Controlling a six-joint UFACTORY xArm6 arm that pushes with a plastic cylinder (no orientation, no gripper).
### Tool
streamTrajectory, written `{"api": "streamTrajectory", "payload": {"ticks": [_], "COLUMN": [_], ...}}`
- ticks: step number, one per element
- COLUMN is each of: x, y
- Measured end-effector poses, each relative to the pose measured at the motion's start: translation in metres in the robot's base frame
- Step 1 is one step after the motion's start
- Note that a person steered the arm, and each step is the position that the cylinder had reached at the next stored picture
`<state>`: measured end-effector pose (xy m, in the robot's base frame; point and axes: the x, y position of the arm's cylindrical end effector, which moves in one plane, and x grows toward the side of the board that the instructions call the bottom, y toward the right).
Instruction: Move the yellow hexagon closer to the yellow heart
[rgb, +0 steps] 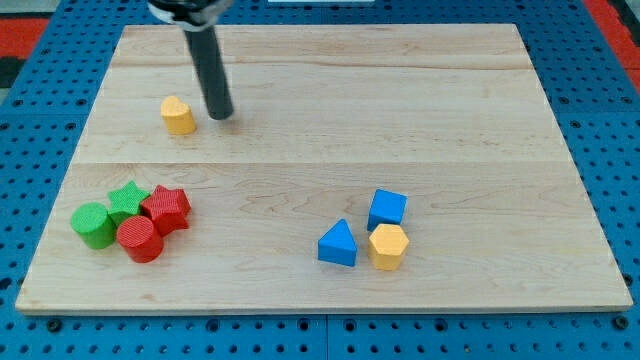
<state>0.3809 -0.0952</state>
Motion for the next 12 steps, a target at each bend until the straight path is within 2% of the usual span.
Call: {"api": "streamTrajectory", "payload": {"ticks": [1, 2, 3, 4, 5, 6, 7, 8, 9, 12], "x": [0.057, 0.097, 0.115, 0.162, 0.173, 0.184, 0.222, 0.23, 0.203, 0.167], "y": [0.068, 0.153, 0.241, 0.246, 0.181, 0.153, 0.176, 0.155, 0.119, 0.114]}}
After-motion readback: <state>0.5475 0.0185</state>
